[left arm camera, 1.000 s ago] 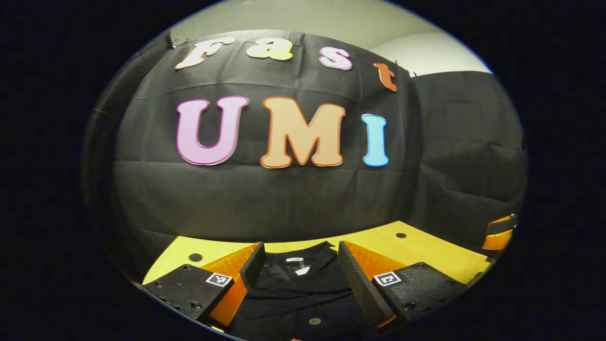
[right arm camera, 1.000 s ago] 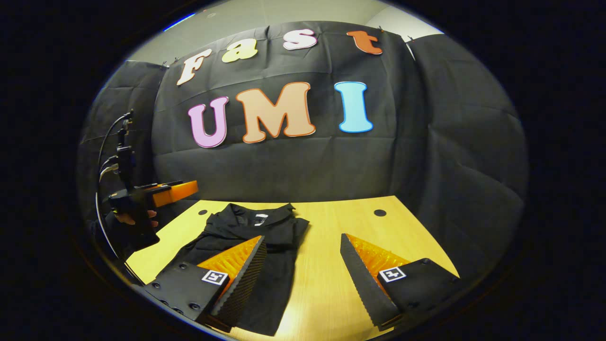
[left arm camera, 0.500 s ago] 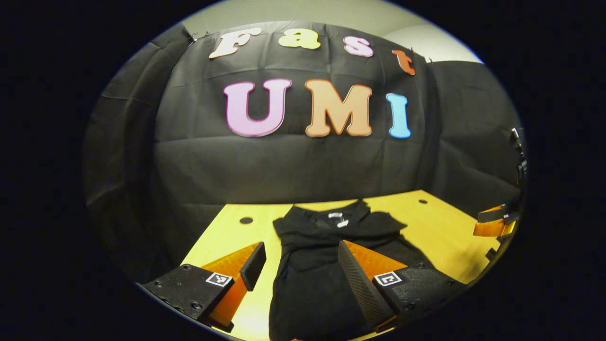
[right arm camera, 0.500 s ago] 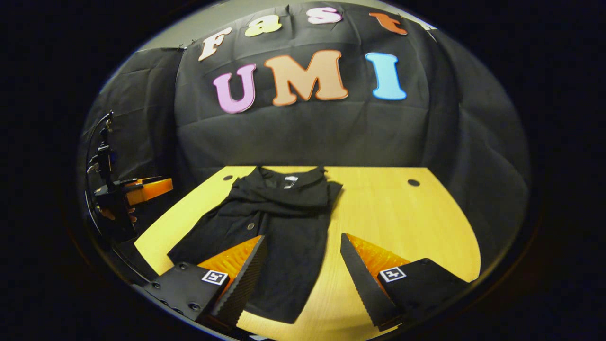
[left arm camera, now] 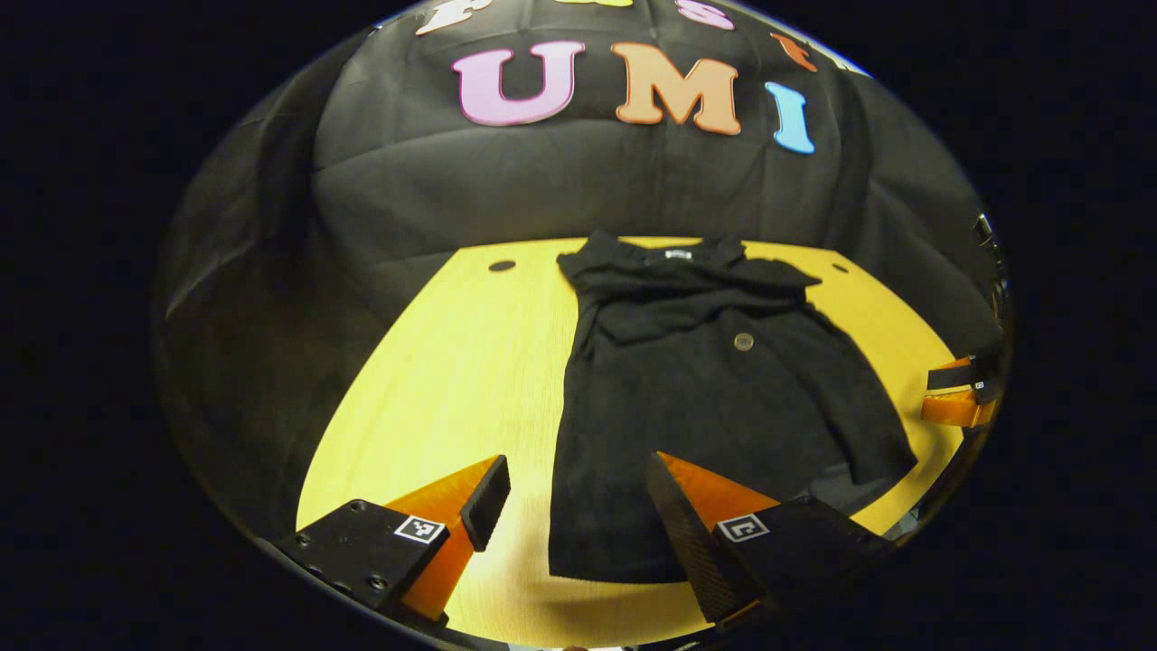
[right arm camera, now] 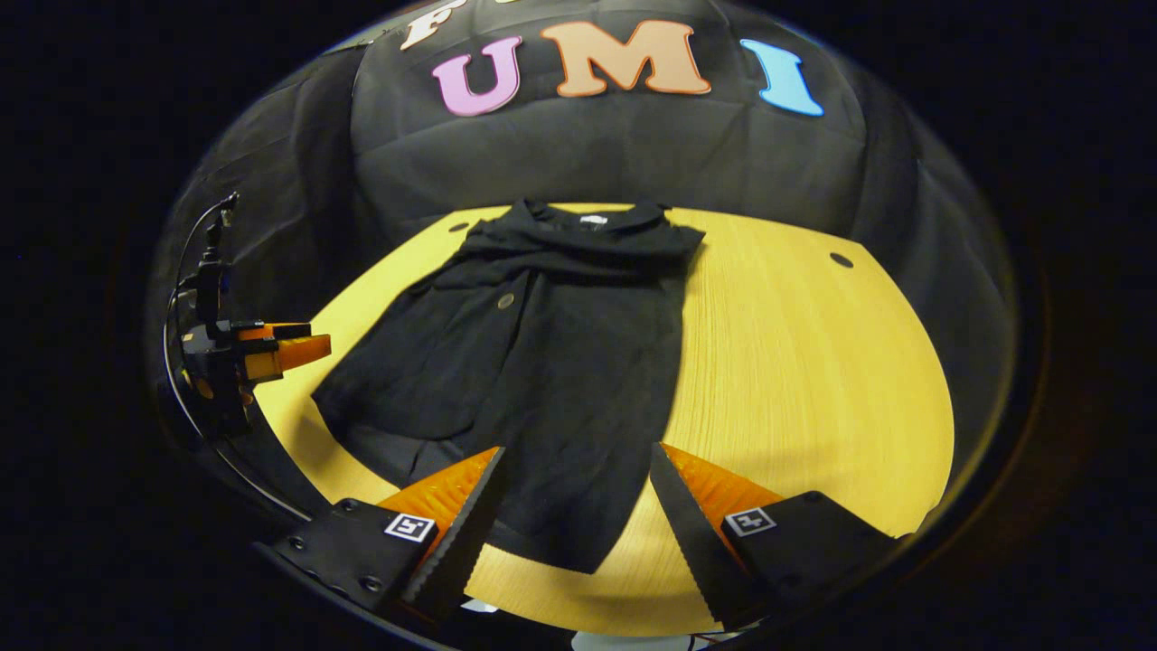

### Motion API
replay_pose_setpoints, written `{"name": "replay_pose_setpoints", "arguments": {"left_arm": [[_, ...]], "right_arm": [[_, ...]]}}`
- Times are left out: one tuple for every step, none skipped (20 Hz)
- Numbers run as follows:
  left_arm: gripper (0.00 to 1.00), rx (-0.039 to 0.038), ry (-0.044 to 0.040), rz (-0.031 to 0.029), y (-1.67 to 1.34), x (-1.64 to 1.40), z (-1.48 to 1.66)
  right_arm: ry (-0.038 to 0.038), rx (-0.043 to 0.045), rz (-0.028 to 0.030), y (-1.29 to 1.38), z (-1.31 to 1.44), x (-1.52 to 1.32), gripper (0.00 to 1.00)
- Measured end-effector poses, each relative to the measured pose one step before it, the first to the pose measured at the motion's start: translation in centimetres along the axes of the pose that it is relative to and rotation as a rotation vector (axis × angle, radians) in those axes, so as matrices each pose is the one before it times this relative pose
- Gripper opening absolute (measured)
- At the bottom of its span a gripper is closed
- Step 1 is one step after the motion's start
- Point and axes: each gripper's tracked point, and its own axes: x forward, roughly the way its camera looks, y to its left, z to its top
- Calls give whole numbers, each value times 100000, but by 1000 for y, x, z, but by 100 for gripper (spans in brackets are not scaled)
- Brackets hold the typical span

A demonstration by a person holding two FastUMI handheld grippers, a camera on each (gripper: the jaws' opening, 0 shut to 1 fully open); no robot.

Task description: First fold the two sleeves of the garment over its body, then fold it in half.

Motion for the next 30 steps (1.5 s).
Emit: {"name": "replay_pose_setpoints", "arguments": {"left_arm": [[94, 686, 1957, 132, 114, 320, -878], [94, 402, 1490, 17, 37, 314, -747], [93, -275, 2218, 189, 208, 56, -899], [94, -662, 2057, 114, 67, 238, -675], [94, -631, 1680, -509, -103, 120, -617], [94, 74, 787, -322, -34, 128, -397], [94, 748, 843, -691, -73, 179, -359], [94, 822, 1376, -512, -153, 37, -470], [94, -62, -1298, -951, -374, 148, 372], [94, -704, -51, -442, -114, 241, 48], [90, -522, 355, -543, 45, -48, -52], [89, -389, -1516, -230, -28, 8, 284], [86, 193, 625, -404, -169, 167, -295], [82, 692, -791, -666, -218, -50, 135], [78, 454, 25, -1051, -325, -33, -59], [72, 262, -557, -500, -422, 76, 12], [55, 660, -730, -1178, -415, 108, 112], [42, -28, -454, -1117, -539, -14, 131], [28, -1201, -909, 612, -82, 171, 296], [15, -1830, 156, 1150, 39, 143, -34], [2, -1519, 560, 356, -46, 72, 62], [0, -3261, 2411, -1128, -203, -70, -176], [0, -3458, 1273, -531, -122, -411, 144], [0, -2454, -1357, 122, 194, -345, 851], [0, -2181, -1275, -1377, -271, -529, 926], [0, -988, -2543, -2042, -343, -628, 1295], [0, 52, -2349, -2040, -522, -316, 1213], [0, 1252, -1752, -2340, -537, -348, 1303], [0, 1793, -2351, -2488, -473, -167, 1534], [0, 1675, -1848, -1754, -351, -41, 1536]], "right_arm": [[2406, -457, -493, 63, -828, 593, 99], [1846, -368, -438, 240, -862, 361, 99], [1910, -464, -429, 208, -588, 407, 99], [1791, -463, -700, 53, -499, 430, 99], [1659, -519, -348, 216, -600, 301, 99], [1666, -735, -628, 116, -347, 482, 100], [1692, -1025, -327, 109, -399, 358, 100], [2122, -1438, -1194, 25, -416, 310, 99], [-469, -2175, -405, 24, 81, -143, 99], [562, -1133, 285, 152, 165, -14, 100], [322, -559, 104, 11, -91, 51, 98], [-336, -74, 507, 171, 180, 84, 95], [378, -284, 450, 224, -86, 88, 92], [-552, -608, 804, 322, 0, 195, 87], [25, -478, 667, 447, 168, -102, 84], [-204, -405, 840, 407, 127, 60, 69], [314, -393, 1689, 575, -137, -11, 61], [-483, 320, 1644, 473, 123, 104, 44], [-352, 392, -297, 5, 176, 101, 27], [-372, 651, 304, 4, 138, 89, 10], [-385, 1982, 734, 72, -78, -240, 7], [-242, 2834, 363, 147, 66, -29, 4], [-2310, 2937, 821, 107, 591, -350, 4], [-3296, 2031, 1229, 321, 869, -576, 4], [-2846, 1032, 647, 81, 1090, -553, 4], [-5793, 1082, -269, 11, 1809, -668, 4], [-2896, 192, -110, 203, 1505, -660, 4], [-2234, -44, -60, 312, 1520, -1028, 4], [-2505, 122, -774, 8, 1706, -378, 4], [-2792, 273, -844, 122, 1472, -390, 4]]}}
